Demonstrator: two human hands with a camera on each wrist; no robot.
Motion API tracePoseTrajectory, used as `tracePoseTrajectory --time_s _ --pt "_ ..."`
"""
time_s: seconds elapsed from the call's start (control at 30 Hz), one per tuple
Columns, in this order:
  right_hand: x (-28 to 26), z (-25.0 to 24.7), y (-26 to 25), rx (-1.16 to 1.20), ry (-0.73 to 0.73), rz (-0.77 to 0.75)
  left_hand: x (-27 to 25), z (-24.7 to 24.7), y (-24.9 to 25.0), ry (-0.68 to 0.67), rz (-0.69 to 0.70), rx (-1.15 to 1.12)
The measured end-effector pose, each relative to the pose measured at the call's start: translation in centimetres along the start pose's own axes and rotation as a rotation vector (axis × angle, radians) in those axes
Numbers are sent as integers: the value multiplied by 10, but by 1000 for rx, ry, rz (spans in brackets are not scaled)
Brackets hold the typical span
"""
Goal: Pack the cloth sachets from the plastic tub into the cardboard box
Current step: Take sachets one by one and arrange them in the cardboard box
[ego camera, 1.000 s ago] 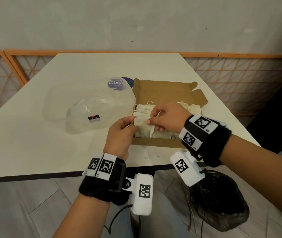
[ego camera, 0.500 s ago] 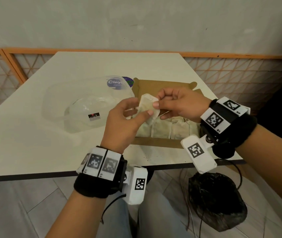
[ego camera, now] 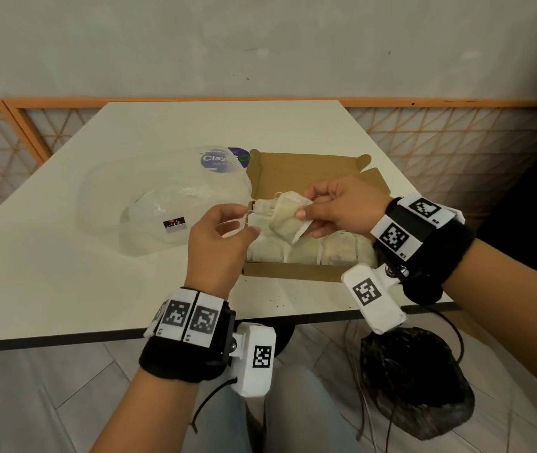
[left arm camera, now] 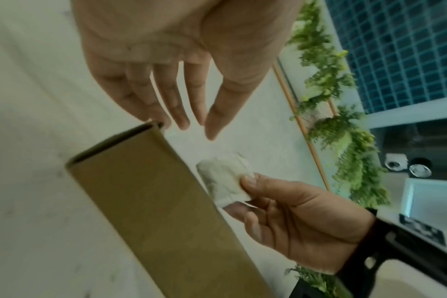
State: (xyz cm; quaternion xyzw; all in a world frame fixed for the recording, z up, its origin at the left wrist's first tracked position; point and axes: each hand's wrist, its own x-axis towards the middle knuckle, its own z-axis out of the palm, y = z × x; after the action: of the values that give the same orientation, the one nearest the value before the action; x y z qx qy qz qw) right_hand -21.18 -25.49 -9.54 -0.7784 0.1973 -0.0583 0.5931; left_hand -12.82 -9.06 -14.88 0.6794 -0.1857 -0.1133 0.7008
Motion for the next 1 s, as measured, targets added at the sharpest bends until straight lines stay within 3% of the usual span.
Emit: tracePoseTrajectory --time_s 0.13,0.33,0.47,0.53,0.67,0.7,0.87,1.0 --pt "11 14 1 -96 -157 71 0 1 -14 17 -161 -168" --pt "26 26 1 -215 -324 179 1 6 -18 13 -256 -269" --pt "30 29 -4 -337 -304 204 1 6 -19 17 -280 -323" --pt "27 30 -12 -412 -247 141 0 6 -18 10 -288 -370" --pt "4 20 -28 -549 123 -193 2 6 -19 6 -316 -437" --pt "-4 19 -28 -589 159 -230 2 6 -19 4 -320 -450" --pt "-25 38 1 -750 13 -166 2 6 -18 -20 -329 -483" --pt "-12 52 11 -796 19 -121 2 5 -17 -33 -340 -502"
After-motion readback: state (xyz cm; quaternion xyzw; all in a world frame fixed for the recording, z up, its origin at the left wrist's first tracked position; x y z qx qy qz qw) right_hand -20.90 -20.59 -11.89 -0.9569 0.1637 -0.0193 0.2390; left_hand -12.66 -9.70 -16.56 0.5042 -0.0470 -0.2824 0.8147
